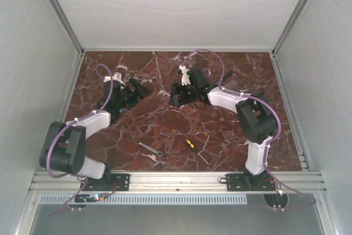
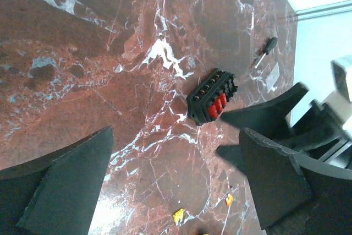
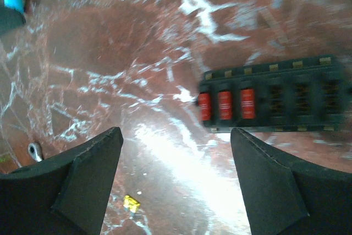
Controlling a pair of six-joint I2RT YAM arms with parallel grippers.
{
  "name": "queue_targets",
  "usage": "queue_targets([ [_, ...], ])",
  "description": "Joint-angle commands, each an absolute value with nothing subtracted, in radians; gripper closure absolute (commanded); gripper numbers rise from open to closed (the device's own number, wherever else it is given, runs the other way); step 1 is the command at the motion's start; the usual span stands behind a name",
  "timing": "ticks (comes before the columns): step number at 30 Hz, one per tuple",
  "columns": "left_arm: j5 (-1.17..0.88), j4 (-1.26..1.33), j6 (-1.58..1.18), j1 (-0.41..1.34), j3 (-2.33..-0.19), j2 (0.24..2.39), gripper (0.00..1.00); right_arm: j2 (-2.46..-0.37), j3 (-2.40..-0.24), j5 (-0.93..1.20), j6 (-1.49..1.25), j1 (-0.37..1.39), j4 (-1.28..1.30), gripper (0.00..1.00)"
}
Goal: Snap on the fuse box
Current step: Adjust the fuse box base at the center of the board.
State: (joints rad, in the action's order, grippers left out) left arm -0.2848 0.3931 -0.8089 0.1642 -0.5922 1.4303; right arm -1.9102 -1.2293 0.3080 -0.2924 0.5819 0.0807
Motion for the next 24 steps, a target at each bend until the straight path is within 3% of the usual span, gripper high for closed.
queue_targets([
  [1, -0.316, 0.453, -0.838, 0.188, -0.609, 1.477, 0.05, -1.855, -1.265, 0.347, -0.278, 0.454, 0.044, 0.24],
  [7, -0.335, 0.489, -0.860, 0.252, -0.674, 1.562, 0.07, -1.935, -1.337, 0.401, -0.322, 0.343, 0.021, 0.27],
  [14, -0.364, 0.495, -0.865, 0.335, -0.785, 1.696, 0.10, -2.059, -1.417, 0.474, -0.344, 0.327, 0.021, 0.33],
  [24, -0.476, 0.518, -0.881, 0.374, -0.854, 1.828, 0.21, -2.040, -1.292, 0.582, -0.376, 0.346, -0.019, 0.46],
])
